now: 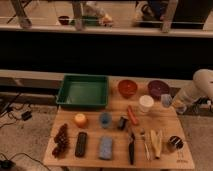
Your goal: Place towel in table surface
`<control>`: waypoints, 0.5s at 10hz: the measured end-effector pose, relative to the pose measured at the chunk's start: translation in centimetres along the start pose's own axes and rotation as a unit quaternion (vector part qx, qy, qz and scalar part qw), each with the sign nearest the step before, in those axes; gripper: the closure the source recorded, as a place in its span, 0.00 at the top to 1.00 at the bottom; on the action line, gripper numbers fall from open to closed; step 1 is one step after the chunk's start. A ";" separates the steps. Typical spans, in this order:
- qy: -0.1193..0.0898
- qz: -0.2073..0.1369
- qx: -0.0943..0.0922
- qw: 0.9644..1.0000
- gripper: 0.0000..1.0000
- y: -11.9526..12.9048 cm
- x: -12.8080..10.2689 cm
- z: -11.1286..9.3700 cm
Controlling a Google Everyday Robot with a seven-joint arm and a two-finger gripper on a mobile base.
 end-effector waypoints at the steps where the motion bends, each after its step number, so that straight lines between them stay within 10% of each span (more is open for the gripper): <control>1: 0.003 0.001 -0.008 1.000 0.16 0.2 0.2 0.6; 5: 0.014 0.003 -0.032 0.999 0.16 0.6 0.9 3.3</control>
